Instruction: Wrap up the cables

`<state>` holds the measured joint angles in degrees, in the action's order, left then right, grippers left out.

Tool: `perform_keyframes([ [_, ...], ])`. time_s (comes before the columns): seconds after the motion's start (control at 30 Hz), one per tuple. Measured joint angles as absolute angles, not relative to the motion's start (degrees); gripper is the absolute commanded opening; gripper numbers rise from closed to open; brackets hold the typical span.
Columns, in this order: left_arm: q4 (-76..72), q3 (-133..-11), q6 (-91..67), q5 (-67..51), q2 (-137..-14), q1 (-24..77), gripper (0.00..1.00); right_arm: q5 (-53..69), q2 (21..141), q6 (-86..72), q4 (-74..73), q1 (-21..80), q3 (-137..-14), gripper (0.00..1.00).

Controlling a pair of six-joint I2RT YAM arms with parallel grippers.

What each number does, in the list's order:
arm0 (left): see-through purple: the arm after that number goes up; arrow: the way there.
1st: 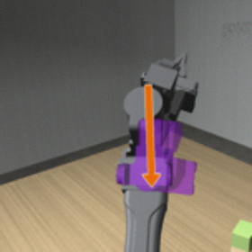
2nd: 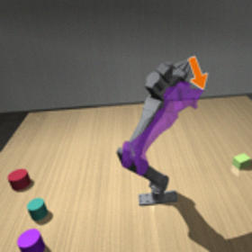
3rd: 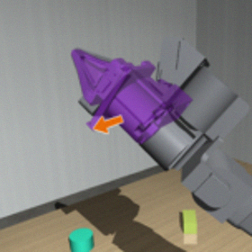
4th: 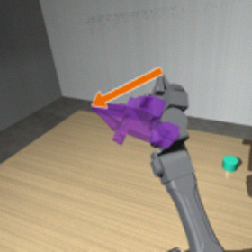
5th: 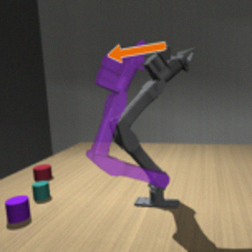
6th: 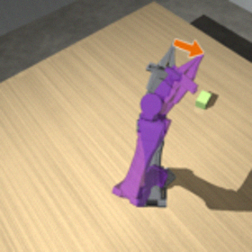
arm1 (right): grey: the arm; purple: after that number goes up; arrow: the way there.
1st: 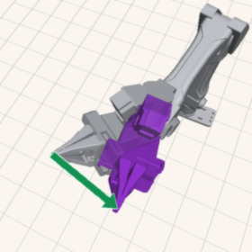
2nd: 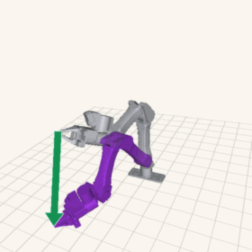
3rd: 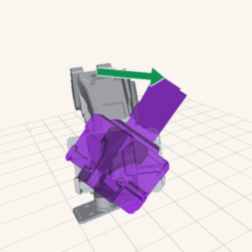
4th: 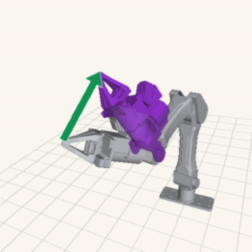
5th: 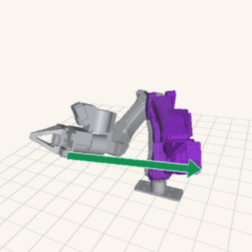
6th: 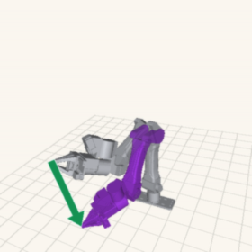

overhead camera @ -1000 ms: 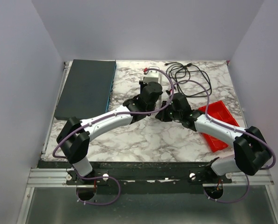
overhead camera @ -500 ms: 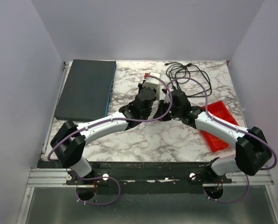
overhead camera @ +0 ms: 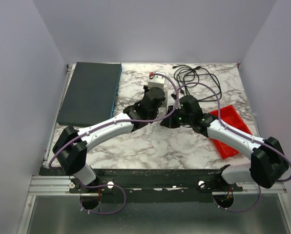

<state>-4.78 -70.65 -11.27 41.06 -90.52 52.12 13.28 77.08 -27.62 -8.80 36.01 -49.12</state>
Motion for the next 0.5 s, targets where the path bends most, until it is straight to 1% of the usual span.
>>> perform_keyframes([
  [0.23,-2.28,-71.2,-12.95,41.04,-90.67,51.88,0.0,11.79,76.29,-29.63,-7.27,36.14,-47.94,0.06],
  [0.33,-1.65,-71.2,-14.13,40.88,-90.67,51.88,0.0,11.46,75.07,-32.18,-3.99,36.21,-45.36,0.1],
  [0.5,1.54,-71.61,-17.19,41.12,-91.33,51.99,0.0,11.4,73.87,-38.61,3.22,36.34,-40.03,0.11],
])
